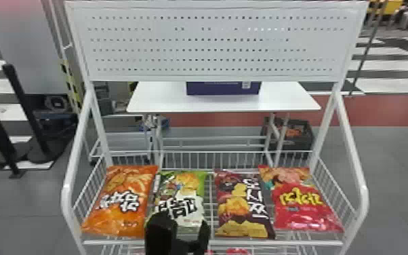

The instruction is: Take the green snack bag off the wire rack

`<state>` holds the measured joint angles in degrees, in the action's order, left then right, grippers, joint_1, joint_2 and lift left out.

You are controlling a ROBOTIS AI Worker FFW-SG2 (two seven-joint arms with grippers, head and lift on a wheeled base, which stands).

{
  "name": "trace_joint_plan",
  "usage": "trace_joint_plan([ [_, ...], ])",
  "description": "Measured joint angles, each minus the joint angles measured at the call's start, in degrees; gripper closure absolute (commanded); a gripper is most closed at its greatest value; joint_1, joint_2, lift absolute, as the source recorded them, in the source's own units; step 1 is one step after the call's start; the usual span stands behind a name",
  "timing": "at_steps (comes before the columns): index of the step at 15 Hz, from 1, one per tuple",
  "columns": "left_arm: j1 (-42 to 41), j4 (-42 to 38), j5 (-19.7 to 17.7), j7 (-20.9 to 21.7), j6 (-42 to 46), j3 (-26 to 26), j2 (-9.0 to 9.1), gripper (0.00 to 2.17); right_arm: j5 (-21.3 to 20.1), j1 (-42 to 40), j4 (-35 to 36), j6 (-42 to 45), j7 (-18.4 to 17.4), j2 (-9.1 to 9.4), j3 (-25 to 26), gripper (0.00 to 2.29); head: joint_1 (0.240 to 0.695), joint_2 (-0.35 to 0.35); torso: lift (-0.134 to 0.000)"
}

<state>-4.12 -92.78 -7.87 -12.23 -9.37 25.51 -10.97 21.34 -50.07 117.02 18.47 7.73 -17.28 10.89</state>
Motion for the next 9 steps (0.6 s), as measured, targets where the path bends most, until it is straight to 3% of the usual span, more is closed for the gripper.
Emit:
trace_joint_plan([
  [3, 3.73, 4.58, -0.1, -0.08, -0.64, 0.6, 0.95, 0.1, 0.1, -0.36, 0.14, 0.03, 0.0, -0.12, 0.39, 0.17, 0.499, 0.0, 0.0],
  [4, 4.41, 5.49, -0.14, -0.08, -0.78, 0.58, 1.12, 0.23, 0.16, -0.46, 0.19, 0.03, 0.0, -0.14, 0.55, 0.17, 0.499, 0.0, 0.0],
  [5, 4.71, 5.87, -0.15, -0.08, -0.87, 0.49, 1.16, 0.48, 0.21, -0.52, 0.23, 0.03, 0.0, -0.16, 0.67, 0.17, 0.499, 0.0, 0.0],
  [7, 4.74, 6.02, -0.21, -0.08, -1.99, 0.14, 1.01, 1.3, 0.31, -0.56, 0.38, 0.03, 0.0, -0.2, 0.84, 0.17, 0.499, 0.0, 0.0],
  [8, 4.37, 5.77, -0.22, -0.29, -2.75, -0.08, 0.87, 1.6, 0.32, -0.56, 0.44, 0.03, 0.0, -0.2, 0.84, 0.17, 0.499, 0.0, 0.0],
  [9, 3.96, 5.31, -0.22, -0.66, -3.08, -0.24, 0.77, 1.7, 0.32, -0.54, 0.45, 0.03, 0.0, -0.18, 0.77, 0.17, 0.499, 0.0, 0.0],
])
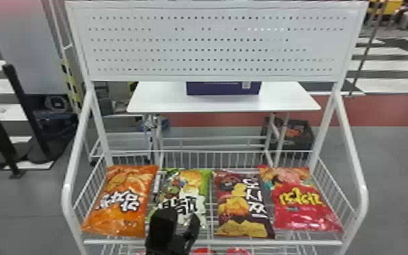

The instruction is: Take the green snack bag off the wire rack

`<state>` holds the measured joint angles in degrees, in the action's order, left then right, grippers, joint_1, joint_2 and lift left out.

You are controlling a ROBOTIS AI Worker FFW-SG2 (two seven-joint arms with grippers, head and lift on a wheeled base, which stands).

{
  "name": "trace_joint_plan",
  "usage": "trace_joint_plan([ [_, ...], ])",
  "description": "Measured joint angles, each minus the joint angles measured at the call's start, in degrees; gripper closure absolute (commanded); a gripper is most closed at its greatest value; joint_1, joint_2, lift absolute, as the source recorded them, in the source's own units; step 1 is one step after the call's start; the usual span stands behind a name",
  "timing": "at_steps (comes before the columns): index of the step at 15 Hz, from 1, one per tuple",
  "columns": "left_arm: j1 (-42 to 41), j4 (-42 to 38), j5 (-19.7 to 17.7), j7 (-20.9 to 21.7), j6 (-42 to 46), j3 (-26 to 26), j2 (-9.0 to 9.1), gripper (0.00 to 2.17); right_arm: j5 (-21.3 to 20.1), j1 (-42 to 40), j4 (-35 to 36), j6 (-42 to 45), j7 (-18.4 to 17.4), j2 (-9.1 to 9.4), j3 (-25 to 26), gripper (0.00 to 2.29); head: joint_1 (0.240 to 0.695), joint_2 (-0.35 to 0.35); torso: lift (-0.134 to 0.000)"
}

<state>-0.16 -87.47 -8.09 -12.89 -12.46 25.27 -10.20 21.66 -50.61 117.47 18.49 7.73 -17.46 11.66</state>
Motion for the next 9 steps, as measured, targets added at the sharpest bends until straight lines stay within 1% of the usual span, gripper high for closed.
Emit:
trace_joint_plan([
  [4, -1.48, -3.34, -0.17, 0.69, -0.99, -0.31, -0.35, 1.72, -0.03, 0.22, -0.12, 0.0, 0.0, 0.13, -0.2, 0.17, 0.499, 0.0, 0.0],
  [9, -4.39, -10.39, -0.37, 0.61, -1.05, -0.36, -1.16, 1.72, -0.02, 0.34, -0.14, 0.0, 0.0, 0.14, -0.17, 0.17, 0.499, 0.0, 0.0],
])
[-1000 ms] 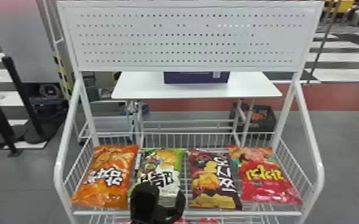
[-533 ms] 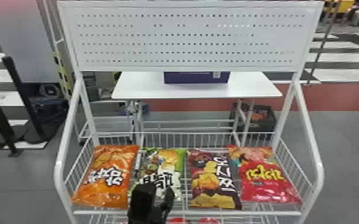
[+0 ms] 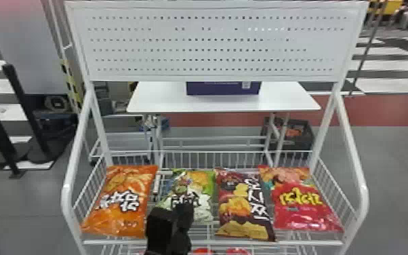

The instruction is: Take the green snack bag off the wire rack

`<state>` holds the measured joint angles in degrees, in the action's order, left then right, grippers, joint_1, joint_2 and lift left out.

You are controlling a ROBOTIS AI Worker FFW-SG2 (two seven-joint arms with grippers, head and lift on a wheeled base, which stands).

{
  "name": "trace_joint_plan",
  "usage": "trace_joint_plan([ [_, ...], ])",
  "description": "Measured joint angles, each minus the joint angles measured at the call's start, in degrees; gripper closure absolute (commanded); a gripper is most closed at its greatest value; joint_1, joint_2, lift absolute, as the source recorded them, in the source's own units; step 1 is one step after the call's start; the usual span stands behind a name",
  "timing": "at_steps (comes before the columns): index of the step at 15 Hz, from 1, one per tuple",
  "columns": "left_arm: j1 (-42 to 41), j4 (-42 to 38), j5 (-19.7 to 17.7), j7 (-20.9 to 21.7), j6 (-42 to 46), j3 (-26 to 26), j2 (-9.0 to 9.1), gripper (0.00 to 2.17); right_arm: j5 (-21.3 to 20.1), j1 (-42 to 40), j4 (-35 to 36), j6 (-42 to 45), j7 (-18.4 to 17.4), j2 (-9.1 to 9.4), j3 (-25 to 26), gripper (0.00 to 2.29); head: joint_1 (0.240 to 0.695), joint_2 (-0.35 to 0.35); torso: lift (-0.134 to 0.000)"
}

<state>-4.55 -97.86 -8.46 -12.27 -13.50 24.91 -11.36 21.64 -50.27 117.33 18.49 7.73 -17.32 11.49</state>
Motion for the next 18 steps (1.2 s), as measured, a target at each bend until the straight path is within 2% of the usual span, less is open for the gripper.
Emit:
trace_joint_plan([
  [3, -2.9, -5.19, -0.29, -0.54, 0.49, -1.0, -1.63, 1.72, 0.0, 0.15, -0.01, 0.0, 0.0, 0.01, -0.06, 0.17, 0.499, 0.0, 0.0],
  [6, -9.11, -11.78, -0.68, -1.67, 4.09, -3.85, -4.2, 1.72, 0.03, 0.2, -0.08, 0.0, 0.0, 0.01, -0.07, 0.17, 0.499, 0.0, 0.0],
  [9, -17.36, -17.15, -1.58, -3.46, 12.19, -7.69, -6.98, 1.71, 0.04, 0.35, -0.14, 0.0, 0.0, 0.05, -0.35, 0.17, 0.499, 0.0, 0.0],
  [14, -30.84, -22.4, -3.72, -2.23, 25.0, -14.68, -10.39, 1.71, -0.03, 0.38, -0.08, -0.1, 0.0, 0.08, -0.59, 0.17, 0.499, 0.0, 0.0],
  [18, -39.22, -24.45, -4.65, -0.88, 31.54, -20.74, -11.27, 1.71, -0.03, 0.21, -0.09, -0.17, 0.0, 0.05, -0.66, 0.17, 0.499, 0.0, 0.0],
])
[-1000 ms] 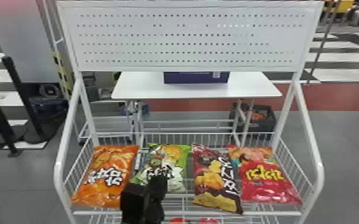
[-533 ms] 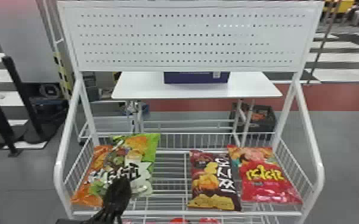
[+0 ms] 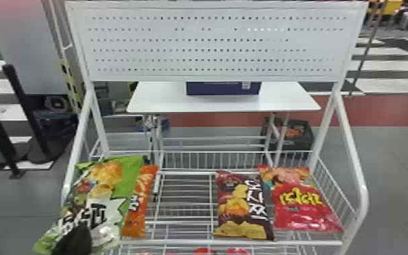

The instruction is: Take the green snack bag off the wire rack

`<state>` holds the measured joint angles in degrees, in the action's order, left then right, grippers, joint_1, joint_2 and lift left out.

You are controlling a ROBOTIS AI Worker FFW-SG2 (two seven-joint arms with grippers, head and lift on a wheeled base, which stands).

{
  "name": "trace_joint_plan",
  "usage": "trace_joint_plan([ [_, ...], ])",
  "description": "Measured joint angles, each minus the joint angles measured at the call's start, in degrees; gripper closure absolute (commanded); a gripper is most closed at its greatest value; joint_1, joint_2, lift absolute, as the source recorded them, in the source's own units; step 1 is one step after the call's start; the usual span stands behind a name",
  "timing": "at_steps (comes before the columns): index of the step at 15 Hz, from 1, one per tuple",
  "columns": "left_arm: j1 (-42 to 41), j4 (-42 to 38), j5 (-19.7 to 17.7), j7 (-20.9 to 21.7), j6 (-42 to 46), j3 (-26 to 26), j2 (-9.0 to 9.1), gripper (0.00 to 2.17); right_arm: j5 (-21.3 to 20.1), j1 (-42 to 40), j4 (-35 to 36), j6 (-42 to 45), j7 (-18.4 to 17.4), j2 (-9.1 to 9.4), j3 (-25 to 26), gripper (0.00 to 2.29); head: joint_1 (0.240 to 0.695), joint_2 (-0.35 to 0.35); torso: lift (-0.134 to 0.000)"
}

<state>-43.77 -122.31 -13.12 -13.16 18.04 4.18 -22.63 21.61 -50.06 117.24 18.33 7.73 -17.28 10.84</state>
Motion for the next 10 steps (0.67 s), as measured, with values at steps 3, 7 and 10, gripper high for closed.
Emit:
trace_joint_plan([
  [3, -3.98, 0.02, -1.65, 0.83, 4.32, -3.57, 0.04, 1.71, 0.07, -0.14, -0.01, -0.01, 0.0, -0.18, 0.05, 0.17, 0.499, 0.0, 0.0],
  [7, -7.88, -0.47, -2.26, 2.84, 8.29, -6.18, 0.35, 1.71, 0.1, -0.32, 0.01, -0.01, 0.0, -0.29, 0.06, 0.17, 0.499, 0.0, 0.0],
  [10, -8.98, -0.73, -2.26, 3.29, 9.24, -6.65, 0.47, 1.71, 0.1, -0.38, 0.09, -0.01, 0.0, -0.31, 0.06, 0.17, 0.499, 0.0, 0.0],
])
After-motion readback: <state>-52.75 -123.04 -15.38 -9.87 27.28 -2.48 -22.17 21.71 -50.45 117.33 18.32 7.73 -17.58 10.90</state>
